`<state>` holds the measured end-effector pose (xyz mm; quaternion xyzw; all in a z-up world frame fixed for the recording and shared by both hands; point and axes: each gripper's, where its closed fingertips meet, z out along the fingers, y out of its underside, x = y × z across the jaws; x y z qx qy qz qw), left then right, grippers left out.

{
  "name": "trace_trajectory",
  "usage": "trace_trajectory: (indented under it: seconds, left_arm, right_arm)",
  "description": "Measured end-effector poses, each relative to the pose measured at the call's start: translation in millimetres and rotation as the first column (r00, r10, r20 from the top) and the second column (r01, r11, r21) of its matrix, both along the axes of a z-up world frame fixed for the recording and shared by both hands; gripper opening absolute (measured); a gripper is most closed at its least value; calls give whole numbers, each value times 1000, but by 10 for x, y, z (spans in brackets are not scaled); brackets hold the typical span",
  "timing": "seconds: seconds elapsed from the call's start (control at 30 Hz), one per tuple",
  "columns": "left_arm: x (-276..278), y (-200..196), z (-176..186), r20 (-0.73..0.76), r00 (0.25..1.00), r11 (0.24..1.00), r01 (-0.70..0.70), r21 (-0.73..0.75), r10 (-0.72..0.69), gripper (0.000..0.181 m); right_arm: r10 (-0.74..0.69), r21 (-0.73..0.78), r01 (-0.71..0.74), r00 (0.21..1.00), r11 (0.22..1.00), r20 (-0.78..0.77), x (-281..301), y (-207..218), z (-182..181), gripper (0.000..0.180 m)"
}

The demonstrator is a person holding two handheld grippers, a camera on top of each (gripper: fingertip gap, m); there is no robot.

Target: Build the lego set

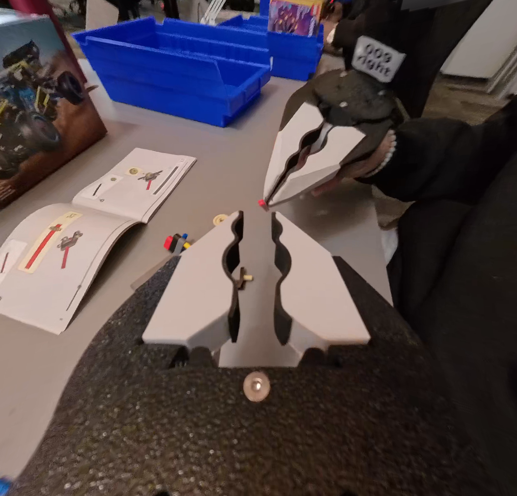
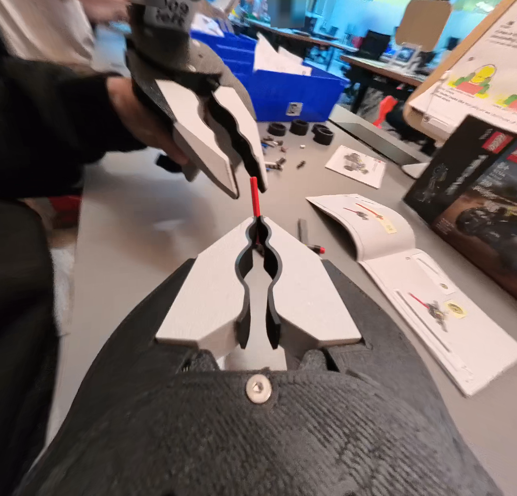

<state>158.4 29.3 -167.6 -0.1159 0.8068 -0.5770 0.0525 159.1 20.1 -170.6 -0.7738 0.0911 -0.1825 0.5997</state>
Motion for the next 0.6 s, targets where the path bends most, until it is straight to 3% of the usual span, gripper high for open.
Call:
trace_trajectory:
  seconds: [0.2, 0.37, 0.6]
  left_arm:
    - [-84, -125, 1, 18, 998, 998, 58, -35, -58, 3]
    - [-84, -132, -40, 45, 997, 998, 64, -2, -64, 3]
    - [-70, -98, -87, 50, 997, 995, 59, 79, -63, 3]
  right_arm:
    - [55, 120, -48, 997, 992, -62, -74, 44, 118, 0]
    - [67, 101, -61, 995, 993, -67, -83, 33, 69, 0]
    - [108, -113, -102, 993, 988, 47, -152, -2, -102, 7]
